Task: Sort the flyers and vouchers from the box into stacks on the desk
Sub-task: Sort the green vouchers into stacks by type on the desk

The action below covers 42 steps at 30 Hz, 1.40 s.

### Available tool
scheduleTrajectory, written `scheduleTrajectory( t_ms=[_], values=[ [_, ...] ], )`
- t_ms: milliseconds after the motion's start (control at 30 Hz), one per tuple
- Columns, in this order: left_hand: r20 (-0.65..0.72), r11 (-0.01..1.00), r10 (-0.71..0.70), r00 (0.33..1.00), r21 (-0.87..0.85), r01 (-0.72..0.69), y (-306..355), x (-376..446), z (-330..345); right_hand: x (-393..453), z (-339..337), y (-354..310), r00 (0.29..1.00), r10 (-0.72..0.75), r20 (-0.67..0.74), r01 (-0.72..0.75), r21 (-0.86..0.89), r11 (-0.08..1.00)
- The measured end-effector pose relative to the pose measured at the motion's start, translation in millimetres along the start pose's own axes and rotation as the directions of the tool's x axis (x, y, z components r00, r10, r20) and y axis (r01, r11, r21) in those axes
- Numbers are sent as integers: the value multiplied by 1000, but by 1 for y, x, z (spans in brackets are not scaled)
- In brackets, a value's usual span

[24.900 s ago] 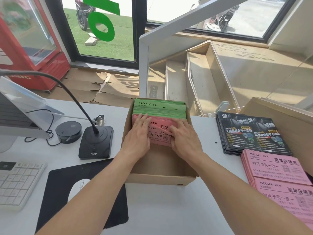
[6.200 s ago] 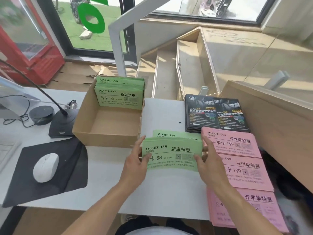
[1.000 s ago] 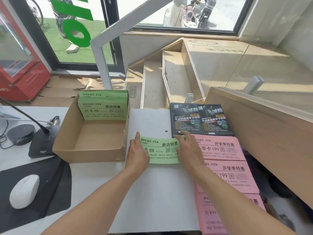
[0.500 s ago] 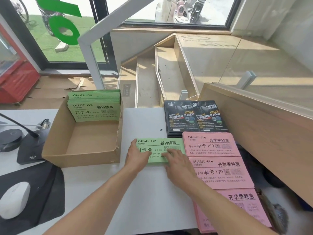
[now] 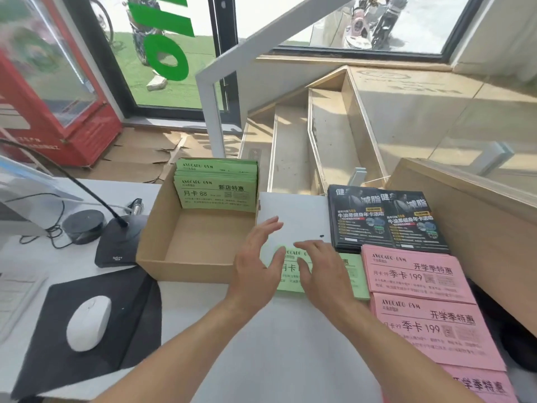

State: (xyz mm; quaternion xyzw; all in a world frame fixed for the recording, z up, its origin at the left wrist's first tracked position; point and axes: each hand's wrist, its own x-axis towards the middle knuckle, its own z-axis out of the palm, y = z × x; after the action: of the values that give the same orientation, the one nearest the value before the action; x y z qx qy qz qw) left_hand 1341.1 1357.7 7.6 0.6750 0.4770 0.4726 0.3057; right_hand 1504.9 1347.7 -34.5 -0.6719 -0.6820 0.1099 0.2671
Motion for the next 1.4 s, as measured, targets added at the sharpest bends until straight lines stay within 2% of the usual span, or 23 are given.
scheduleTrajectory(
  t_ms=[67,133,267,367,533,667,733,867,1033,1133,1400],
  values=[
    [-40,990,47,998,136,-41,-14,17,-29,23,8,-23,998,-61,-7,61,74,995],
    [-28,952,26,999,305,-16,-41,35,-61,51,17,-43,990,-139,33,136,87,987],
    [7,808,-198,980,568,159,-96,69,-117,103,37,-76,975,-158,153,157,20,987],
    [37,717,-320,947,663,216,-123,92,-138,130,57,-96,965,-147,217,158,-34,987],
    [134,718,-304,943,683,134,-141,122,-143,165,76,-112,948,-121,296,168,-141,976],
    [205,771,-392,897,606,198,-151,124,-135,182,80,-115,944,-49,325,122,-209,970],
    [210,775,-392,896,600,198,-156,123,-131,184,84,-116,944,-48,328,138,-259,956],
    [203,829,-270,941,547,120,-154,126,-129,180,91,-113,967,-107,231,170,-274,947],
    [103,846,-228,968,513,145,-153,128,-133,177,96,-109,956,-291,36,282,-381,881],
    [100,844,-232,968,516,149,-155,129,-133,174,95,-107,936,-352,24,326,-441,836],
    [128,839,-277,952,515,175,-155,130,-133,175,97,-105,945,-321,66,311,-495,811]
  ],
)
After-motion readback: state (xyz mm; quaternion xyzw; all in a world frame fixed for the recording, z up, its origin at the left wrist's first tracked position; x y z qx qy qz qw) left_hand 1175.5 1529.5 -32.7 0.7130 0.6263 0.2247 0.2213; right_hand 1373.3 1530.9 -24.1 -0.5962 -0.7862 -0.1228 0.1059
